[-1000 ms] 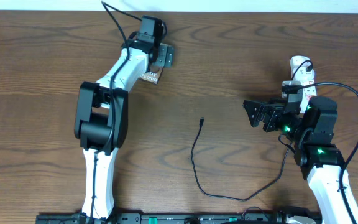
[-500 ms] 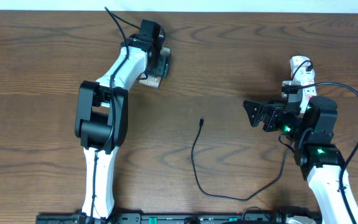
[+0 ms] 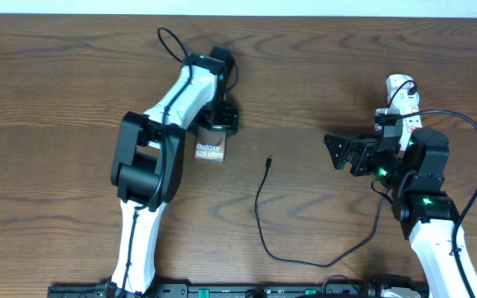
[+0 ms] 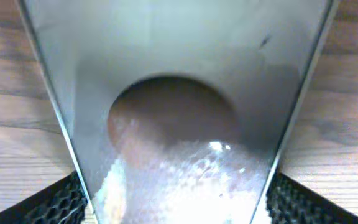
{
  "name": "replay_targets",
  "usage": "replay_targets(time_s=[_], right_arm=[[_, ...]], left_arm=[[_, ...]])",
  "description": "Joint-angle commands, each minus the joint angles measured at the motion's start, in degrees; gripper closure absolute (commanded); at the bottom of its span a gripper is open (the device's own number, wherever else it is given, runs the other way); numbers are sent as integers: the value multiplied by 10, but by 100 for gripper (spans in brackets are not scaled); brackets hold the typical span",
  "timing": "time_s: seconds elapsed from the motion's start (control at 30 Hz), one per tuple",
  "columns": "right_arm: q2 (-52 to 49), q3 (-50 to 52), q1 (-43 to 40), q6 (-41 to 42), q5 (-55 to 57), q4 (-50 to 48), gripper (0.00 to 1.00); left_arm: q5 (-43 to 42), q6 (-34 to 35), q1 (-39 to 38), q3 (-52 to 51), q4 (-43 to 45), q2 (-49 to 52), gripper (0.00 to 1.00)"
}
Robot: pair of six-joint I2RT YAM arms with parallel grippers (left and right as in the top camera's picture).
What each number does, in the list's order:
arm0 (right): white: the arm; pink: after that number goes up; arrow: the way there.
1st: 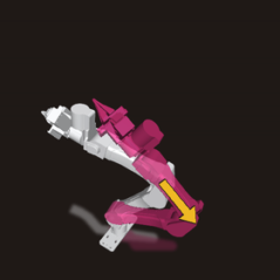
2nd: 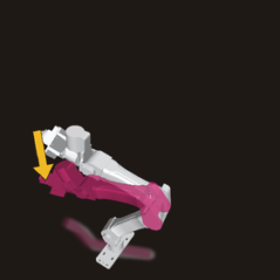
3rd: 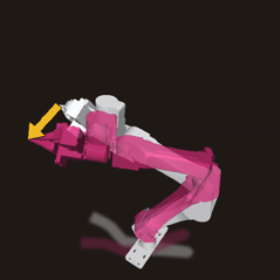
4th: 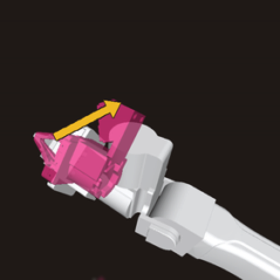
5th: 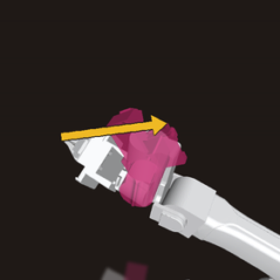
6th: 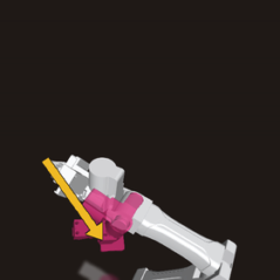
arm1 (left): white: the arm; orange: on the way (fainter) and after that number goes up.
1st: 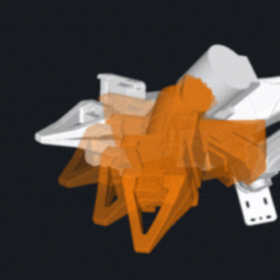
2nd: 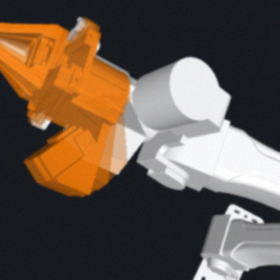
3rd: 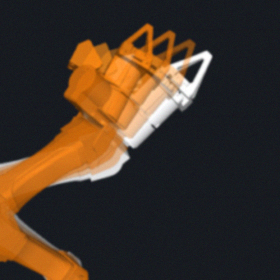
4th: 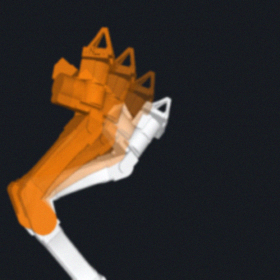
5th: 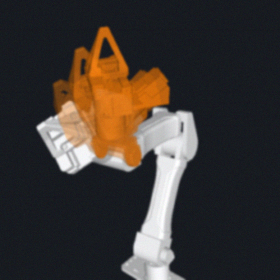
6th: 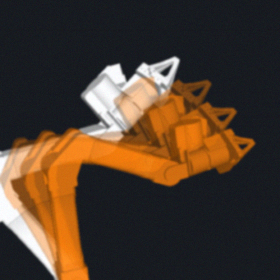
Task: Plug charger to phone and switch on socket
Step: 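Lift the phone with the left gripper and tilt it upright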
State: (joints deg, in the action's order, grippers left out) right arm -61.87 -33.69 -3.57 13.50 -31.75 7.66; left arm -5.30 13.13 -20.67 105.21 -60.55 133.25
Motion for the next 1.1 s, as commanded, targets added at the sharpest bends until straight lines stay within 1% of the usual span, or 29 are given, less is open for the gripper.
replay_targets(time_s=[0.0, 0.13, 0.3, 0.33, 0.47, 0.6, 0.7, 0.8, 0.97, 1.07], right_arm=[[0, -12, 3, 30, -17, -1, 1], [0, -12, 3, 30, -21, 3, 1], [0, -12, 3, 30, -21, 17, 1], [0, -12, 3, 30, -20, 19, 1], [0, -12, 3, 30, -20, 21, 1], [-3, -12, 3, 30, -21, 32, 1], [-8, -12, 4, 23, -21, 60, 1], [-10, -12, 14, 14, -21, 73, 1], [-12, -12, 56, 27, -21, 80, 1], [-25, -12, 86, 57, -21, 76, 1]], left_arm=[[-2, 21, 2, -20, 12, -10, 5], [-1, 29, 12, -20, 23, -23, 3], [-1, 29, 14, -30, 6, -22, 1], [-1, 29, 13, -31, 3, -22, 2], [-3, 28, 9, -33, -8, -22, 2], [-3, 29, 9, -33, -9, -22, 1], [-13, 29, 9, -33, -6, -22, 11], [-18, 34, 10, -31, -5, -22, 18], [-38, 37, 10, -28, -5, -32, 20], [-63, 37, 10, -28, -5, -46, 20]])
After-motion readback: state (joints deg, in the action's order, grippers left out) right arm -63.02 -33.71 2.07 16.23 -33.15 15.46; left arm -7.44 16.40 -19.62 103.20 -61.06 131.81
